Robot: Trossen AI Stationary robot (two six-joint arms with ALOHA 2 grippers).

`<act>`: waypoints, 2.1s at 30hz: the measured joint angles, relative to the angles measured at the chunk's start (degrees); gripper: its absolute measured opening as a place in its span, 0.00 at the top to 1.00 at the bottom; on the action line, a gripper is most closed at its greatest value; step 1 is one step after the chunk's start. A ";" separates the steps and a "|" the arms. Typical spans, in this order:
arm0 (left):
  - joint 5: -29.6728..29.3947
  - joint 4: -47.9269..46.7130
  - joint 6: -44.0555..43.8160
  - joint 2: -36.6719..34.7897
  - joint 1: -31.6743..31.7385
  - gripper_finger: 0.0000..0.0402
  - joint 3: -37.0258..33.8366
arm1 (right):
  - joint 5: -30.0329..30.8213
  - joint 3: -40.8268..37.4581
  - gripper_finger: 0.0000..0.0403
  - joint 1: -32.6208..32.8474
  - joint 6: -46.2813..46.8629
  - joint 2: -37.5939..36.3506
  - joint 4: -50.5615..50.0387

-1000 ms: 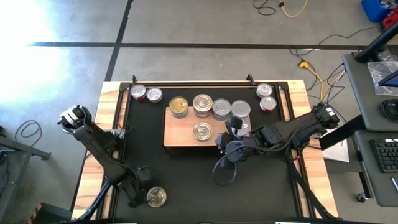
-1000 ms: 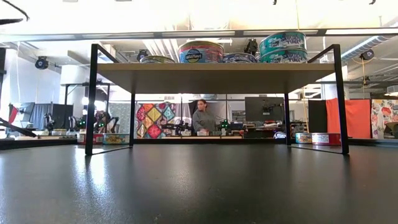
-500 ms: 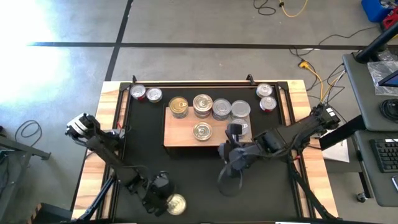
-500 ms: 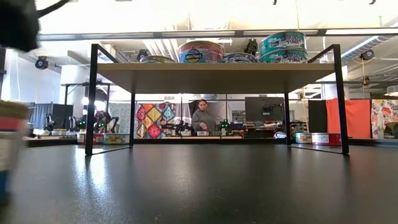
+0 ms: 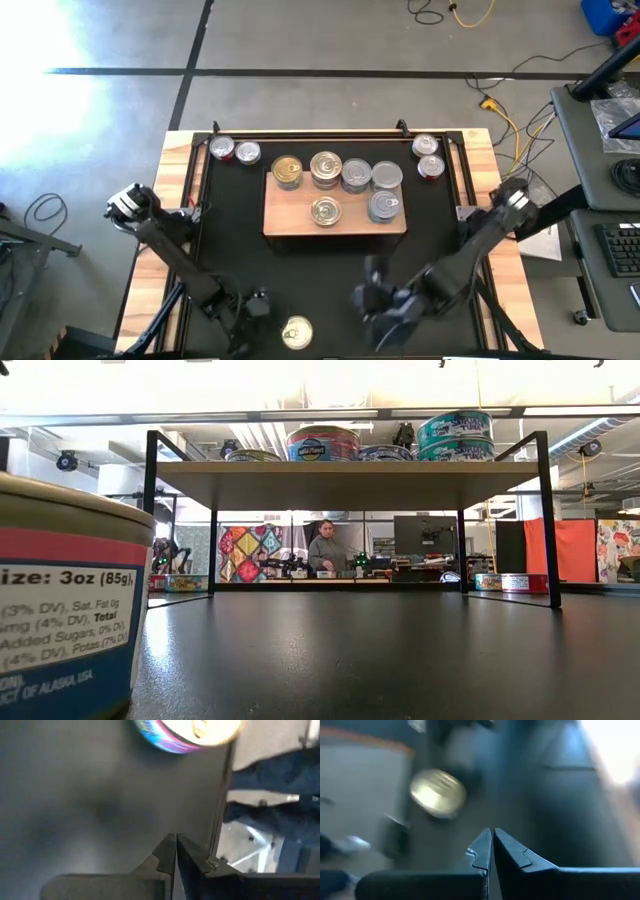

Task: Stack canned seafood by type on shelf
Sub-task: Stack the blue pink tuna can on top of the blue pink tuna can on the shelf

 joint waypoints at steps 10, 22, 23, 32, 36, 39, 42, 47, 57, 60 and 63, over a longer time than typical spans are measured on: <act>-3.26 23.57 7.94 13.11 -1.57 1.00 -0.15 | -5.17 9.96 0.97 0.27 10.82 21.48 19.58; -9.35 14.76 12.92 16.91 -3.70 1.00 7.71 | -7.51 30.61 0.97 -1.26 16.21 39.16 5.68; -9.79 12.86 12.92 16.71 -4.01 1.00 8.25 | -7.42 31.78 0.97 -1.34 16.22 39.53 2.55; -10.57 -2.19 11.51 16.54 -6.04 1.00 14.34 | -11.13 33.92 0.97 -3.50 11.32 40.41 -1.79; -10.70 -9.31 10.55 16.43 -6.22 1.00 18.00 | -11.64 34.27 0.97 -3.47 7.93 40.00 -6.09; -13.10 -13.06 6.09 16.39 -6.21 1.00 19.20 | -11.55 34.57 0.97 -4.31 6.66 39.89 -13.60; -16.76 -13.01 2.05 16.39 -6.37 1.00 19.18 | -11.96 34.89 0.97 -5.25 6.69 39.85 -16.68; -17.34 -12.08 -1.96 16.32 -6.98 1.00 18.18 | -15.07 35.19 0.97 -4.86 3.10 39.62 -3.13; -18.25 -11.86 -4.78 16.32 -12.37 1.00 16.24 | -15.87 33.86 0.97 -6.54 2.38 39.93 1.64; -18.25 -11.96 -6.17 16.32 -13.62 1.00 15.66 | -16.27 33.22 0.97 -6.79 2.34 39.93 5.01; -18.49 -12.03 -7.75 16.32 -14.63 1.00 15.11 | -18.22 32.58 0.97 -7.29 2.26 39.96 7.64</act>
